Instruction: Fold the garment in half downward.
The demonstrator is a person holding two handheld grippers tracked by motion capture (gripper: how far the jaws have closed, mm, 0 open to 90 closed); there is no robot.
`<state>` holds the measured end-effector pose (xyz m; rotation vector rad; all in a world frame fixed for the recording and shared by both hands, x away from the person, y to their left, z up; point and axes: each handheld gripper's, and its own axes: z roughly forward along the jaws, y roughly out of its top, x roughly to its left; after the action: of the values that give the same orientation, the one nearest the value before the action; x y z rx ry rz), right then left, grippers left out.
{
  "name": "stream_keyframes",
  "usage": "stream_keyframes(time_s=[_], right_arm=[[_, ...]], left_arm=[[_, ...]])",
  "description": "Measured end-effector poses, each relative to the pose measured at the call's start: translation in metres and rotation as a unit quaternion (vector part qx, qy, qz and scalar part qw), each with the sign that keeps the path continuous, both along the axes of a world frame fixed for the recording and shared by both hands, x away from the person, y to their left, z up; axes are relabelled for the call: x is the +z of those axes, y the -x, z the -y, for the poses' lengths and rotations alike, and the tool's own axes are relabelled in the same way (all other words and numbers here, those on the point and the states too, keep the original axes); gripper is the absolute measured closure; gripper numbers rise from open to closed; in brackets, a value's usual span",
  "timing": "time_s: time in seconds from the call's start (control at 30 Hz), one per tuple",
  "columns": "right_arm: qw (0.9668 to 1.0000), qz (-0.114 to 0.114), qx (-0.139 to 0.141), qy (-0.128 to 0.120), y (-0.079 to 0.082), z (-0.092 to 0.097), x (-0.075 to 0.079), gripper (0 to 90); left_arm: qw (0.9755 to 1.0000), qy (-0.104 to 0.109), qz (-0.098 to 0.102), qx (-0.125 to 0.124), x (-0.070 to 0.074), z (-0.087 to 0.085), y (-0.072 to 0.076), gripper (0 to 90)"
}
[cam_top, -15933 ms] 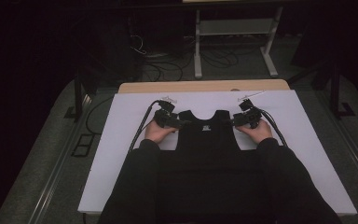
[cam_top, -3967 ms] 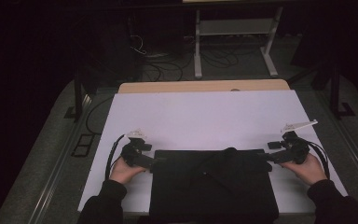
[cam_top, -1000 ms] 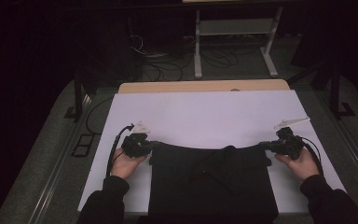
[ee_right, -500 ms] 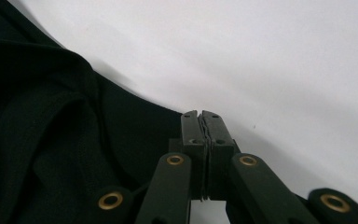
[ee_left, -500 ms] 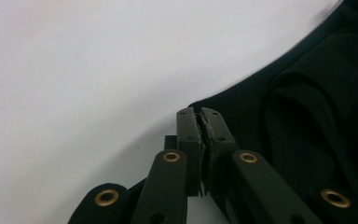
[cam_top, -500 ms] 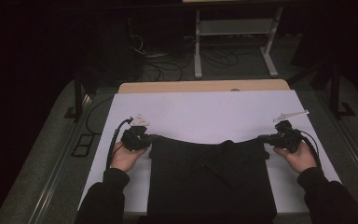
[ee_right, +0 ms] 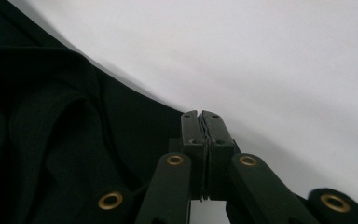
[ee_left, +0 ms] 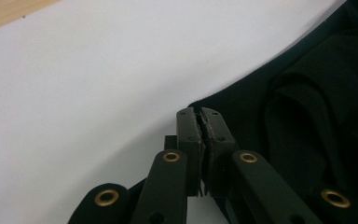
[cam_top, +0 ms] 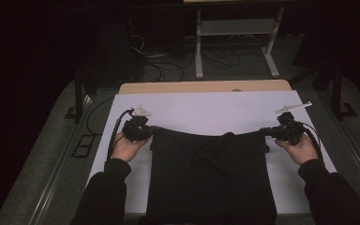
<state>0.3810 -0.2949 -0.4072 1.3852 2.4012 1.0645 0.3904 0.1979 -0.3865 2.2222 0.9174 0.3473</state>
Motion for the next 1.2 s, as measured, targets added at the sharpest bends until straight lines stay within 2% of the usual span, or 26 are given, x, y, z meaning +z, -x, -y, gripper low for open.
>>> stream_keyframes(time_s=[0.1, 0.2, 0.5, 0.67, 0.9, 1.1, 1.2], right_arm=[[1.0, 0.001, -0.003, 0.0, -0.004, 0.0, 0.003, 87.6], [1.0, 0.0, -0.006, 0.004, -0.01, 0.0, 0.004, 87.6], [0.9996, -0.015, -0.022, 0.011, -0.026, 0.001, 0.002, 87.5], [0.9993, -0.017, -0.031, 0.015, -0.035, -0.001, 0.006, 87.5], [0.9988, -0.011, -0.045, 0.018, -0.046, -0.003, 0.016, 87.5], [0.9985, -0.005, -0.05, 0.023, -0.058, -0.005, 0.022, 87.5], [0.9984, 0.001, -0.052, 0.02, -0.065, -0.004, 0.025, 87.4]], left_arm=[[1.0, -0.007, -0.001, 0.0, 0.002, 0.002, -0.006, 86.2], [1.0, -0.001, 0.002, 0.004, 0.003, 0.002, -0.011, 86.2], [0.9998, 0.004, -0.009, 0.017, -0.003, 0.001, -0.026, 86.2], [0.9996, 0.007, -0.009, 0.027, -0.002, -0.001, -0.032, 86.1], [0.9993, 0.006, -0.005, 0.036, 0.003, -0.003, -0.04, 86.1], [0.9994, -0.004, 0.001, 0.035, 0.011, 0.001, -0.052, 86.1], [0.9994, -0.001, 0.005, 0.035, 0.015, 0.002, -0.058, 86.1]])
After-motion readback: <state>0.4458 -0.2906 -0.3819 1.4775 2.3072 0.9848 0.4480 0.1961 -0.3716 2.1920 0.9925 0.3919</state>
